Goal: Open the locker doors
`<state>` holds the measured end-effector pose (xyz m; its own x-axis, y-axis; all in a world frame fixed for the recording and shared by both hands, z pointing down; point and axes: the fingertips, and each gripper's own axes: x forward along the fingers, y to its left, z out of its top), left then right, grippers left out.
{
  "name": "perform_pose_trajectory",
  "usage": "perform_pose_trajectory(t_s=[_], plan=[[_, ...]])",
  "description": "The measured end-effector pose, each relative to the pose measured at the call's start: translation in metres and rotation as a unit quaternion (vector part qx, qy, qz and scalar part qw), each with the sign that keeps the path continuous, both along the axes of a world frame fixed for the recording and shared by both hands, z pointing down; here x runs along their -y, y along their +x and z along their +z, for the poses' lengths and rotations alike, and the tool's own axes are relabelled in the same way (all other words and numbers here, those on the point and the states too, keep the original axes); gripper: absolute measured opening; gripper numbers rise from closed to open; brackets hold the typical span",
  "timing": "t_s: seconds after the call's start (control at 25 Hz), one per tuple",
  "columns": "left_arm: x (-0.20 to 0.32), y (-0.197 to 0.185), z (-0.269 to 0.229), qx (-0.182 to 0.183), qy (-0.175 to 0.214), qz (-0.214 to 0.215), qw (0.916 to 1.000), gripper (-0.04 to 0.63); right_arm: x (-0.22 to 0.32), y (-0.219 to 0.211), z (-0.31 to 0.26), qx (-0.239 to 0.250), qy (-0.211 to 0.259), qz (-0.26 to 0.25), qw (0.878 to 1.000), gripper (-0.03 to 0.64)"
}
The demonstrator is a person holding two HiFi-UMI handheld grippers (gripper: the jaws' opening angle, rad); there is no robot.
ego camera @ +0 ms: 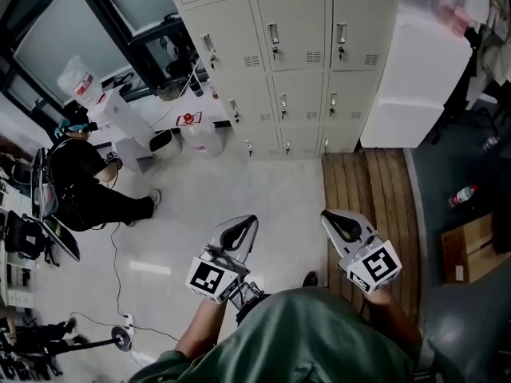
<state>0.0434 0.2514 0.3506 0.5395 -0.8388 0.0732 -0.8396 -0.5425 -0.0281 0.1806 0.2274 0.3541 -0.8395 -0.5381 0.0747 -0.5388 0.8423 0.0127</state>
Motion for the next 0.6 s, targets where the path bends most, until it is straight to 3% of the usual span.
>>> perform_pose_trajectory(t_s=[0.16, 0.32, 0.6], plan=[[0.037, 0.005, -0.005, 0.014, 0.013, -0.015, 0.9997, 0.002, 0.033, 0.009, 0.004, 0.004, -0.008, -0.006, 1.000, 0.006], [0.072, 0.018, -0.001, 0.016, 0.021, -0.003, 0.9996, 0.002, 0.059, 0.011, 0.009, 0.005, -0.019, -0.006, 1.000, 0.006], [0.135, 0.001, 0.007, -0.030, 0.011, 0.005, 0.9995, 0.002, 0.123, 0.001, 0.016, 0.003, -0.021, 0.030, 0.999, 0.006]])
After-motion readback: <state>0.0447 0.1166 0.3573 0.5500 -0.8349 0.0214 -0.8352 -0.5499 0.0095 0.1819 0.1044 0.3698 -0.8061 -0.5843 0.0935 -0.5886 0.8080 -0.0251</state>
